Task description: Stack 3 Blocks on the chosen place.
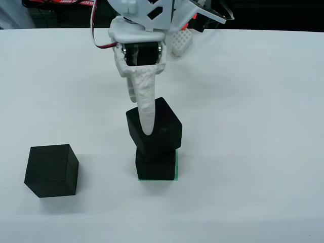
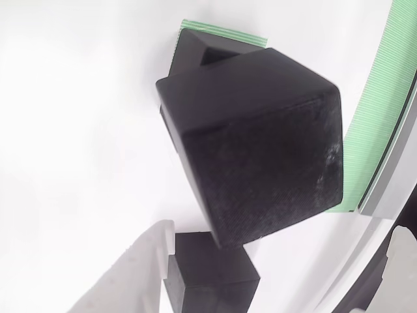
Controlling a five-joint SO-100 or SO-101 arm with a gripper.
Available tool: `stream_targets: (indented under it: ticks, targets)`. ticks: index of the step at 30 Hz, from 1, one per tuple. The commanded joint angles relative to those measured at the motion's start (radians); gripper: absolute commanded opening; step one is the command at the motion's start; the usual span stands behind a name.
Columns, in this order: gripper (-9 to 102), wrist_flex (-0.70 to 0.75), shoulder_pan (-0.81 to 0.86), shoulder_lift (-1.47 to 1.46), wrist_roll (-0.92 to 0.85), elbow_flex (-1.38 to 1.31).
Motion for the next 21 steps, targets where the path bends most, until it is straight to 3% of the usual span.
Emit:
stream_targets:
  ticks: [1,6,12,21]
  targets:
    - [41,0.005,0.077,0.098,-0.044,0.032]
    - [41,-0.031,0.233,0.149,-0.138,0.112]
    - [41,-0.181,0.420,0.101,-0.262,0.164]
    - [41,-0.334,0.466,-0.140,-0.314,0.080]
